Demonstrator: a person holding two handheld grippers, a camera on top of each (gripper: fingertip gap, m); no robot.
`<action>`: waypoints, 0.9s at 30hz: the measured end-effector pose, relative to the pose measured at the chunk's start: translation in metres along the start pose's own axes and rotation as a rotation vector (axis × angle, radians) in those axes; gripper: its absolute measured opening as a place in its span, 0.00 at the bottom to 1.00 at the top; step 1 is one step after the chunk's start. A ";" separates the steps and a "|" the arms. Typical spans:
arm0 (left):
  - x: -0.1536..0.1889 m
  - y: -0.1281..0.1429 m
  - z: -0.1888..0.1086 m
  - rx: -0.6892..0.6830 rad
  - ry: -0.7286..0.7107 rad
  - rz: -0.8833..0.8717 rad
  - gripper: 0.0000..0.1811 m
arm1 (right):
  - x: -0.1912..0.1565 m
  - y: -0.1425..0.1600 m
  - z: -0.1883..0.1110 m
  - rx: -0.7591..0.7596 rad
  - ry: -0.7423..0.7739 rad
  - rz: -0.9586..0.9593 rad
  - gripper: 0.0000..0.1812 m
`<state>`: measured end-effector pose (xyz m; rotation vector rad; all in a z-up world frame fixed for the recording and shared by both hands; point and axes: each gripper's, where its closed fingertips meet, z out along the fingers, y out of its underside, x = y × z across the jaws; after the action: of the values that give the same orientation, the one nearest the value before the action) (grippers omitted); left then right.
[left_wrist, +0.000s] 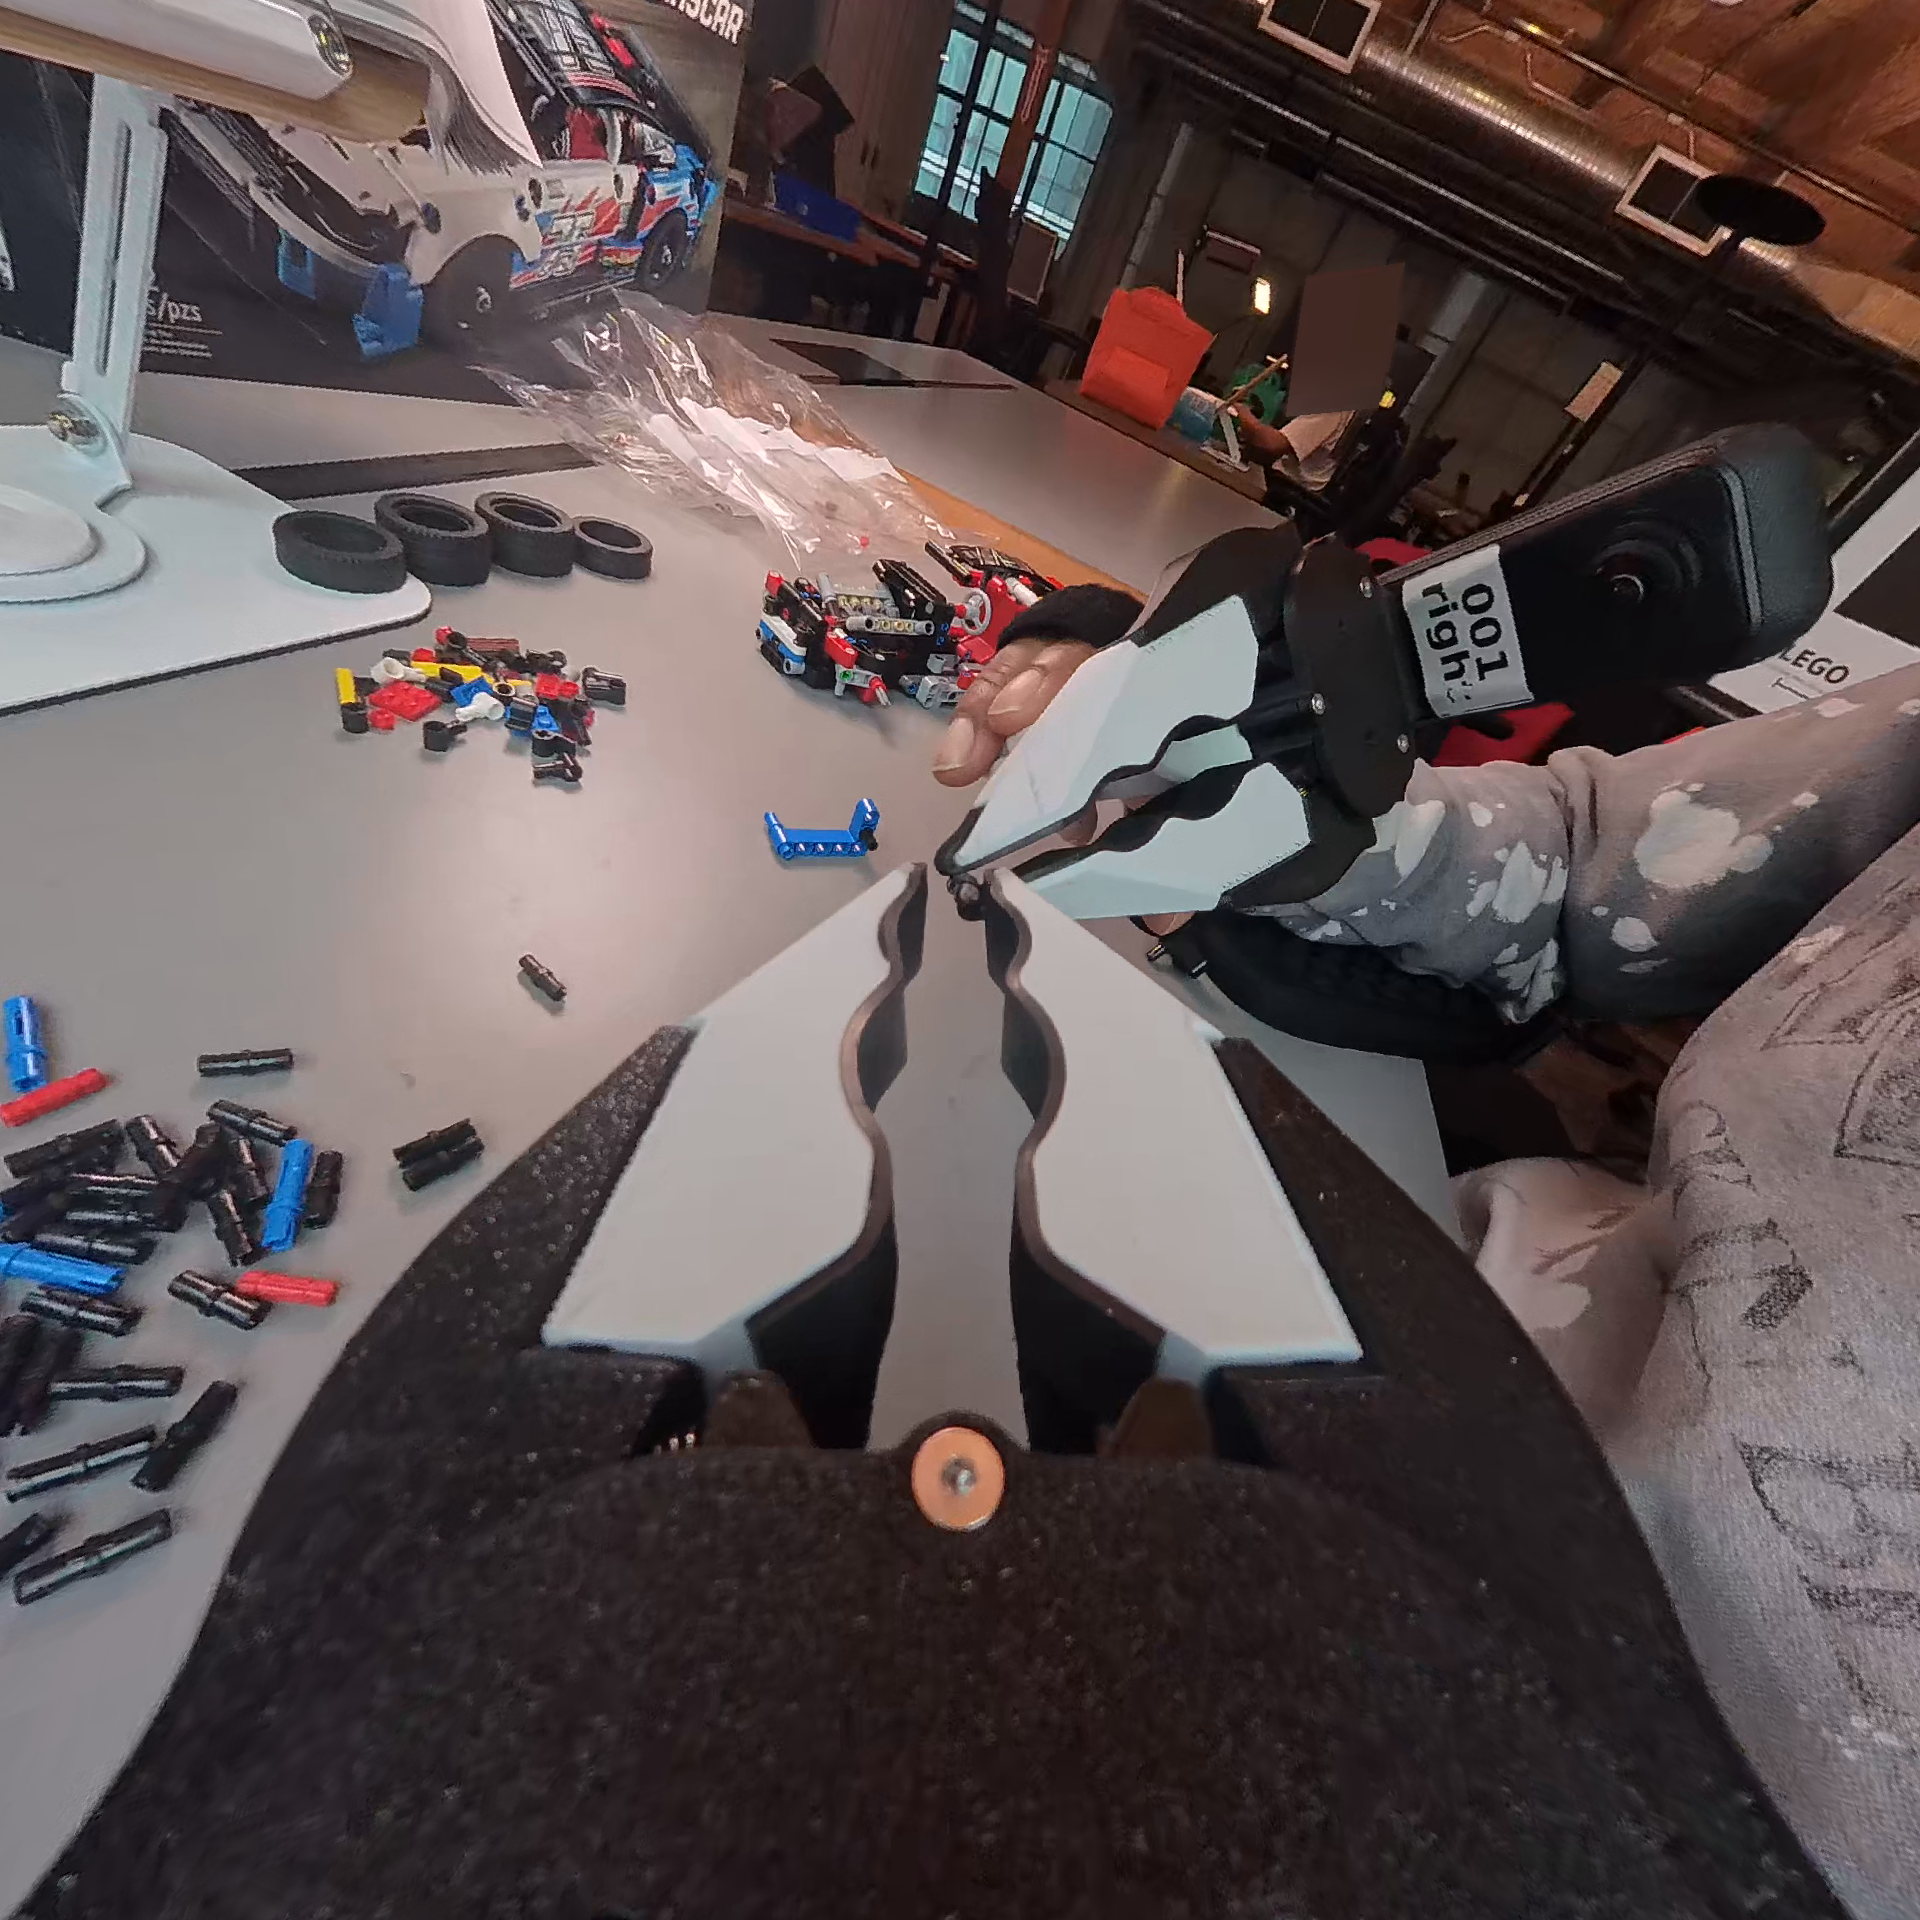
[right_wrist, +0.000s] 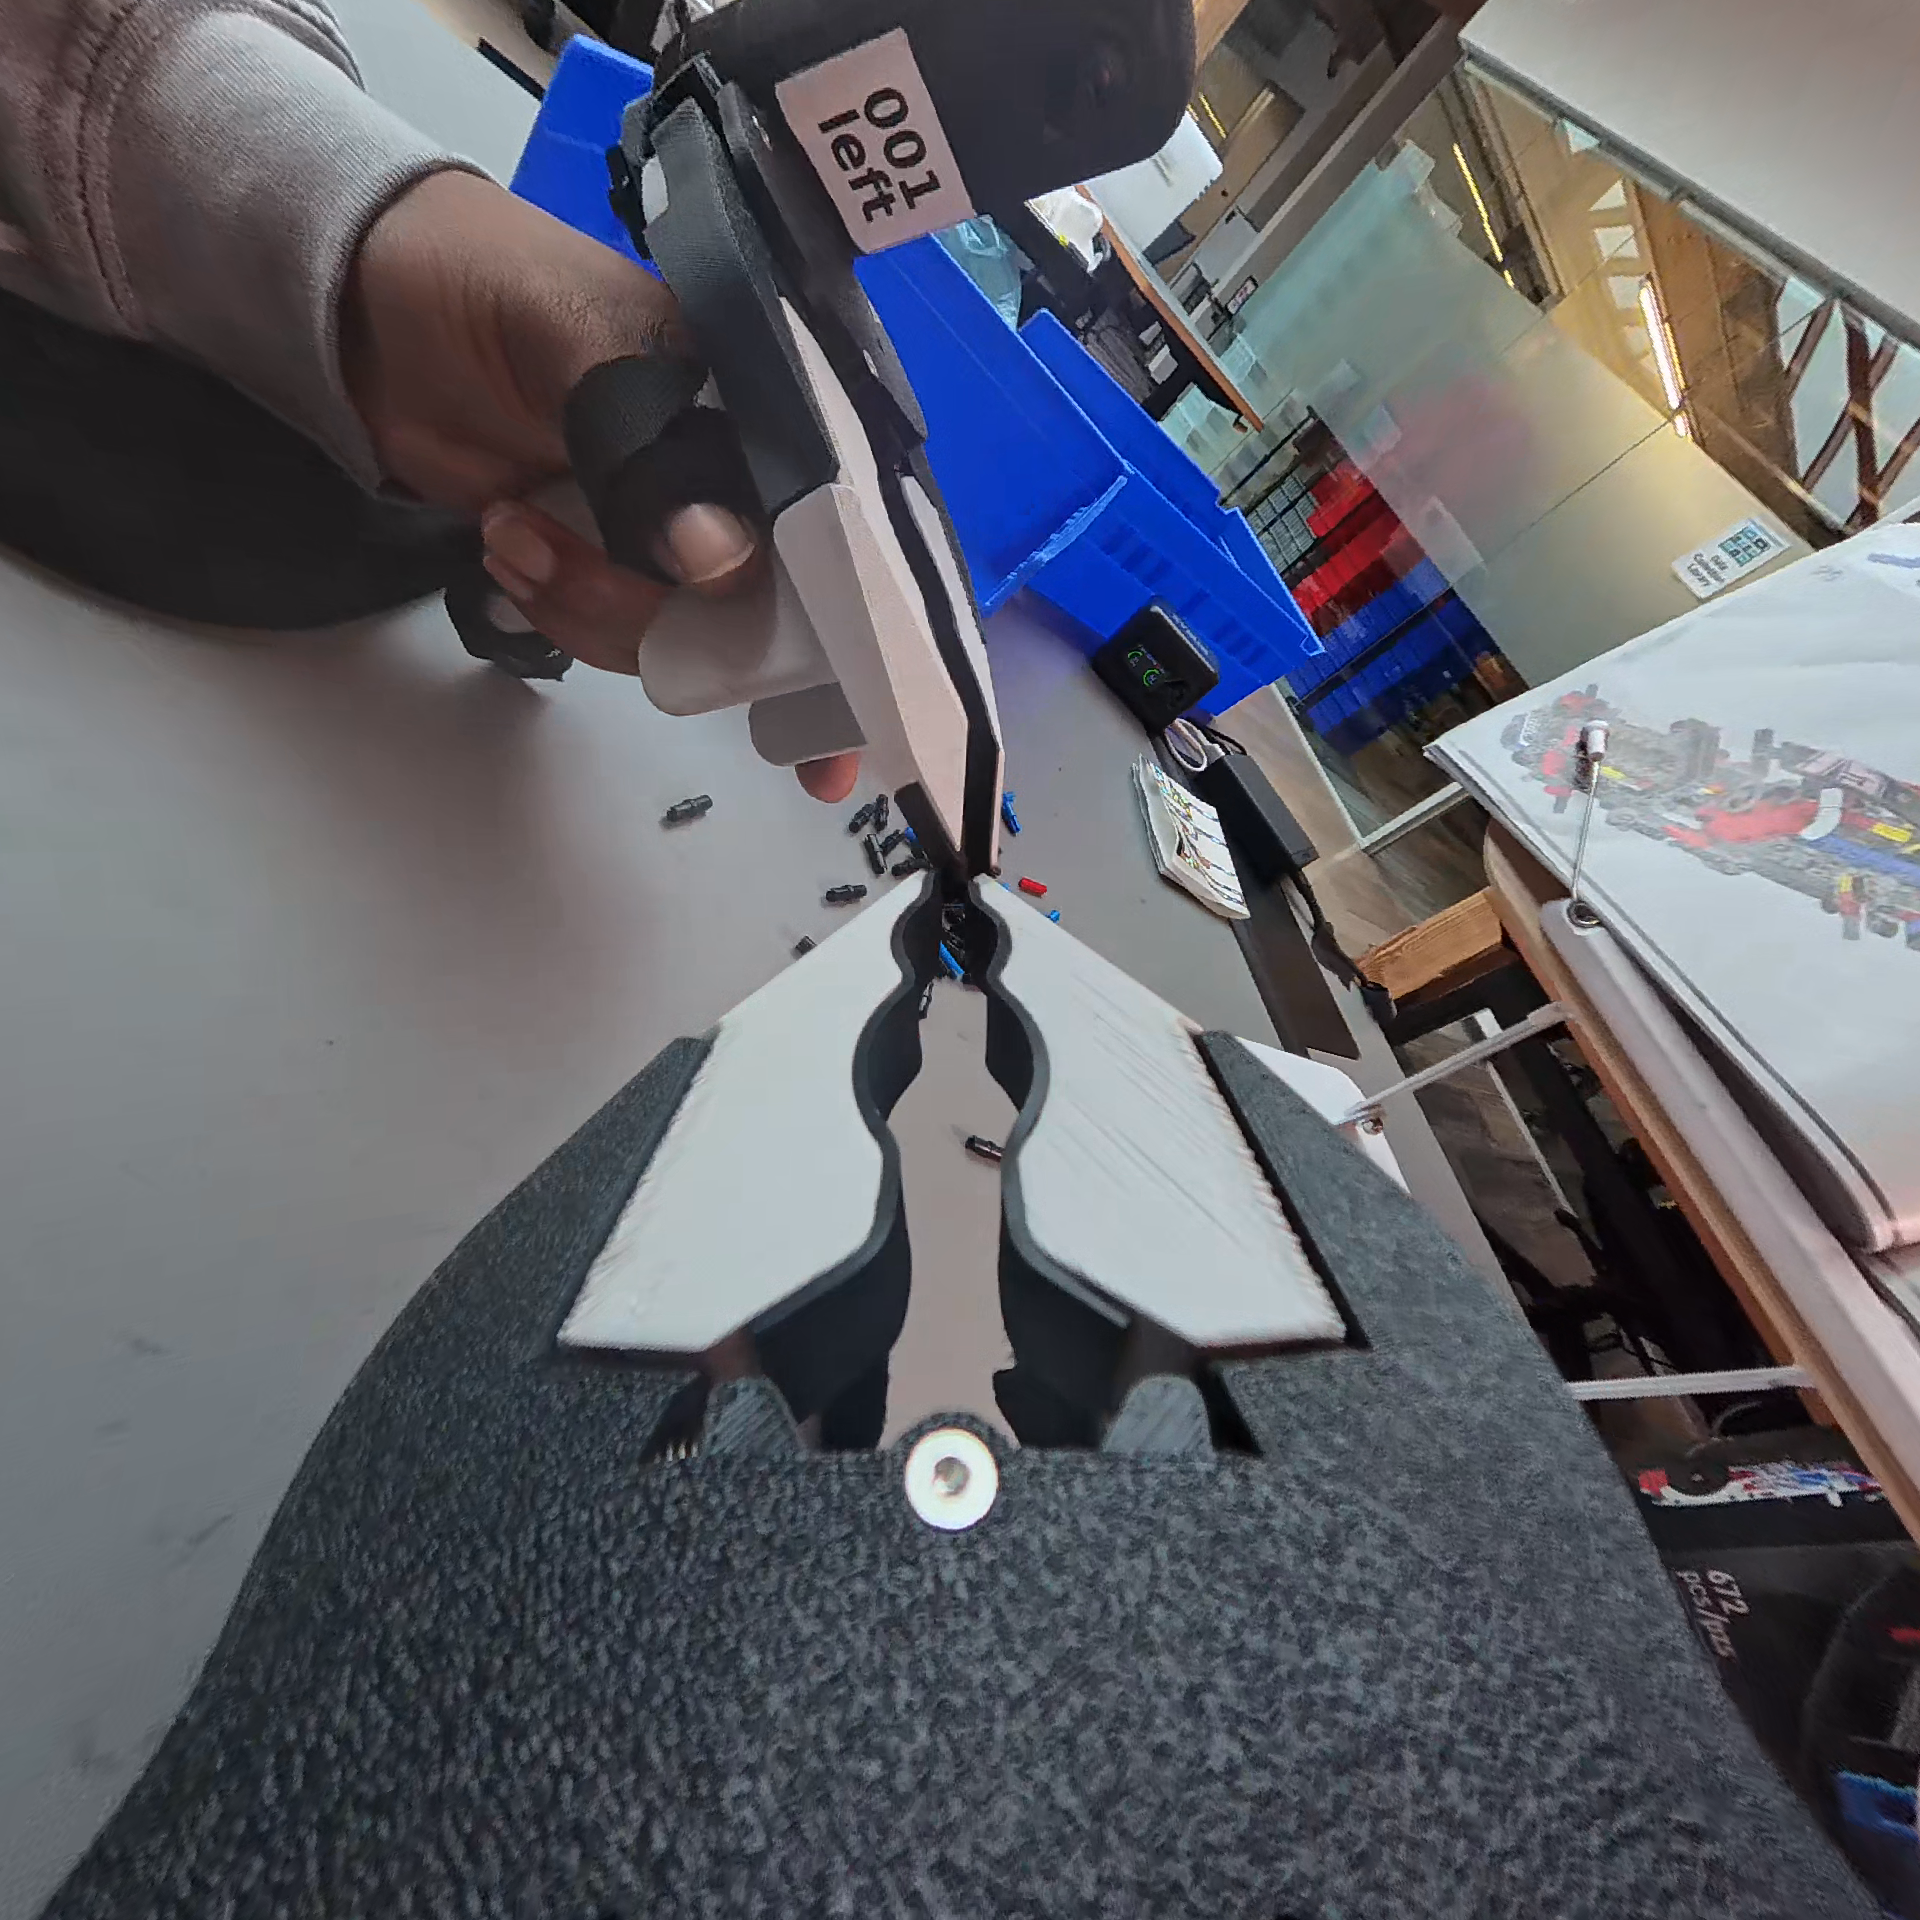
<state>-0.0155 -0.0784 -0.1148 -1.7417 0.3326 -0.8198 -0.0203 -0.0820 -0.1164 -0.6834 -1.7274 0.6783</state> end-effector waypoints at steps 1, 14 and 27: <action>0.000 0.000 0.000 0.001 0.004 -0.004 0.04 | 0.001 0.000 -0.001 0.005 -0.004 0.015 0.02; 0.014 -0.011 -0.002 0.052 0.081 -0.032 0.01 | 0.006 -0.015 -0.011 0.177 -0.136 0.307 0.02; 0.006 -0.014 -0.009 0.081 0.044 -0.018 0.01 | 0.081 0.009 -0.058 0.243 0.014 0.514 0.00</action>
<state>-0.0197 -0.0839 -0.0986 -1.6554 0.3096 -0.8742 0.0181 -0.0102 -0.0578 -0.9652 -1.4277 1.2124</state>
